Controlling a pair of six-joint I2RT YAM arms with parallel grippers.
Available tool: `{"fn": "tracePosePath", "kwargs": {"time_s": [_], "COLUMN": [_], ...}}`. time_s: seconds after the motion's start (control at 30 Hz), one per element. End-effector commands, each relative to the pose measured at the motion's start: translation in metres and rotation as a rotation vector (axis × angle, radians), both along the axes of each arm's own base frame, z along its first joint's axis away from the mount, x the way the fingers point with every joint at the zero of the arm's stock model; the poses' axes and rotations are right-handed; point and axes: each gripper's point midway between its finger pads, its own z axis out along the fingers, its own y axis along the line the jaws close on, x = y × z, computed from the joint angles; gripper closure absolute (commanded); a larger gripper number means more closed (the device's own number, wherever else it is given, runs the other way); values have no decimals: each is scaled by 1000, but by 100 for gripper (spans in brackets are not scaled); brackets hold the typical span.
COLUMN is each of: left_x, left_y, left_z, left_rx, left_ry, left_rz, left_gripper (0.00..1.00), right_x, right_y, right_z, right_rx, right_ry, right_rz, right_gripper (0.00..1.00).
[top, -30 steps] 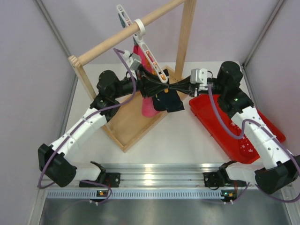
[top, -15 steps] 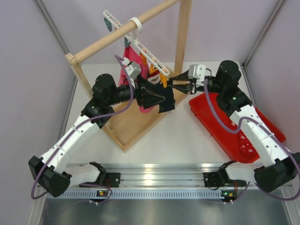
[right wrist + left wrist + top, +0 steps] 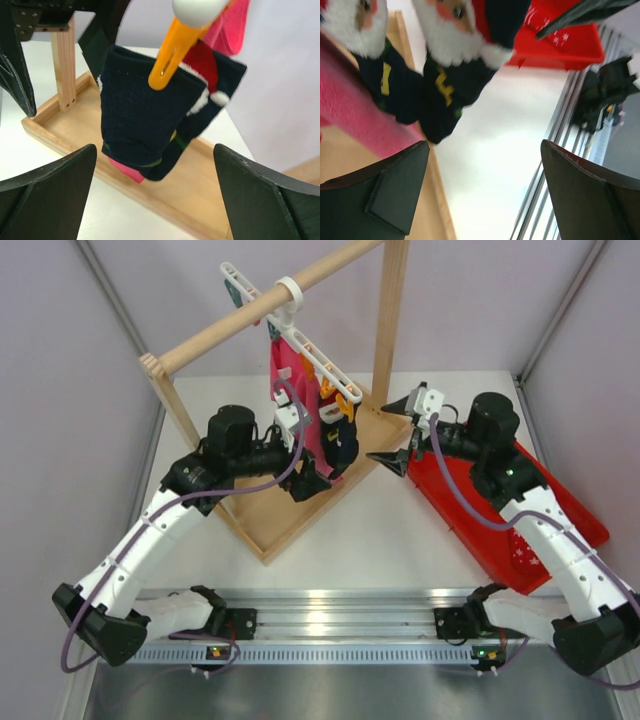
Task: Clip the socks to the hanger
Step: Reset both arms
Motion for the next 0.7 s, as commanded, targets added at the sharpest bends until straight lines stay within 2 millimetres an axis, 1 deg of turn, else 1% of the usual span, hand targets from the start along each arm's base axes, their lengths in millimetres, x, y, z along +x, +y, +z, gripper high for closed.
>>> {"fn": "tracePosePath", "kwargs": {"time_s": [0.0,0.03,0.07,0.1,0.13,0.17,0.2,0.23,0.27,0.3,0.33,0.37,0.43,0.47,0.6,0.67], "left_x": [-13,-9,-9,-9,-4,-2,-2,-4,-2,-3,-5,-5,-11,-14,-24,-22], "left_y": [27,34,41,47,55,60,65,72,80,87,93,99,105,107,110,114], "left_z": [-14,-18,-24,-23,-26,-26,-26,-27,-28,-31,-34,-37,-41,-43,-44,-42], "left_rx": [186,227,259,268,298,308,314,324,346,365,382,404,418,422,417,419], "left_ry": [-24,-39,-22,-33,-42,-51,-56,-69,-81,-83,-90,-94,-94,-92,-109,-112], "left_rz": [-11,17,42,69,117,149,171,193,233,253,267,286,290,288,264,288], "left_gripper": [2,2,2,2,2,2,2,2,2,2,2,2,2,2,2,2], "right_x": [-10,-12,-18,-14,-20,-24,-24,-32,-35,-37,-45,-45,-49,-50,-57,-58], "right_y": [-27,-33,-41,-50,-57,-63,-70,-77,-82,-87,-93,-98,-103,-109,-111,-111], "right_z": [4,0,-7,-10,-10,-24,-29,-26,-40,-43,-40,-48,-49,-50,-48,-47], "right_rx": [29,20,9,8,12,-9,-9,7,2,11,32,39,58,74,98,108], "right_ry": [64,78,109,127,135,193,211,206,246,250,238,264,280,294,308,314], "right_rz": [-146,-168,-200,-265,-290,-316,-362,-383,-406,-430,-438,-459,-473,-493,-481,-485], "right_gripper": [0,0,0,0,0,0,0,1,0,0,0,0,0,0,0,0]}}
